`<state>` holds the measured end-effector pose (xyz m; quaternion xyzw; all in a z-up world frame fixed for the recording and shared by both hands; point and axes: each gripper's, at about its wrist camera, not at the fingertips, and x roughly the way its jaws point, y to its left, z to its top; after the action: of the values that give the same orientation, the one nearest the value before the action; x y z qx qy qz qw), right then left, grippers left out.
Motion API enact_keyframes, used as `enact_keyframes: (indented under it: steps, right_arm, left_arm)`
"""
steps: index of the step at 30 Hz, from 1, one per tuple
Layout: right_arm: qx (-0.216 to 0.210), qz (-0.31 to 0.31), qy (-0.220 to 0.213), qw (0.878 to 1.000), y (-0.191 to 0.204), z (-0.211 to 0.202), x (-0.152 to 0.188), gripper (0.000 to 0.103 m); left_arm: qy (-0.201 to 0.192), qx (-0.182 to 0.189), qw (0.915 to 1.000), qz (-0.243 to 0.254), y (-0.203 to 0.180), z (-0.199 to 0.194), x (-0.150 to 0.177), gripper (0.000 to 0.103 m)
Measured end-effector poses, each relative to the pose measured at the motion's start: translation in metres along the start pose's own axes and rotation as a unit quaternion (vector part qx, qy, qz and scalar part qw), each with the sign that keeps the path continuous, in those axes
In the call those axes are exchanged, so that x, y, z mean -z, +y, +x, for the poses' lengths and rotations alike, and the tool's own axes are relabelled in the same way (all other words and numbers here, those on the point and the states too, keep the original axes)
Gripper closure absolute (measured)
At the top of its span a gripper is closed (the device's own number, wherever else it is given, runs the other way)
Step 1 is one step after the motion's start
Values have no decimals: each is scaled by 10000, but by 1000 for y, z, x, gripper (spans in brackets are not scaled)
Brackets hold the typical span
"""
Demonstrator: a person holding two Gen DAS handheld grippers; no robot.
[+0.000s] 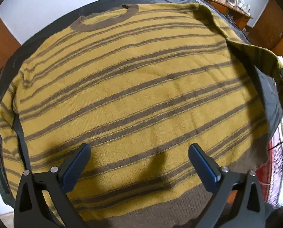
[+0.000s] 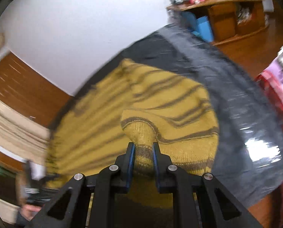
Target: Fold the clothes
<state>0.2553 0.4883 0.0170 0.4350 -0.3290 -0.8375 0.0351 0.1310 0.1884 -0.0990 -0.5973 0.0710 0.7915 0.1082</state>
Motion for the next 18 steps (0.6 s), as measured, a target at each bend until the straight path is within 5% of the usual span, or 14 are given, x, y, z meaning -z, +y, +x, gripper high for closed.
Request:
enact_keyframes:
  steps: [9, 15, 16, 18]
  right_arm:
    - [-1370, -457, 888, 9855, 85, 67, 13, 84]
    - [-779, -661, 1211, 9874, 88, 105, 23, 81]
    - [-720, -624, 1175, 9885, 83, 101, 22, 73]
    - [-548, -534, 1065, 9914, 72, 90, 21, 40]
  left_arm:
    - [-162, 432, 9984, -329, 13, -11, 1, 0]
    - [-49, 588, 9976, -351, 16, -1, -1, 0]
    - [-48, 663, 9973, -323, 14, -1, -1, 0]
    - [-48, 804, 9965, -235, 7, -1, -1, 0]
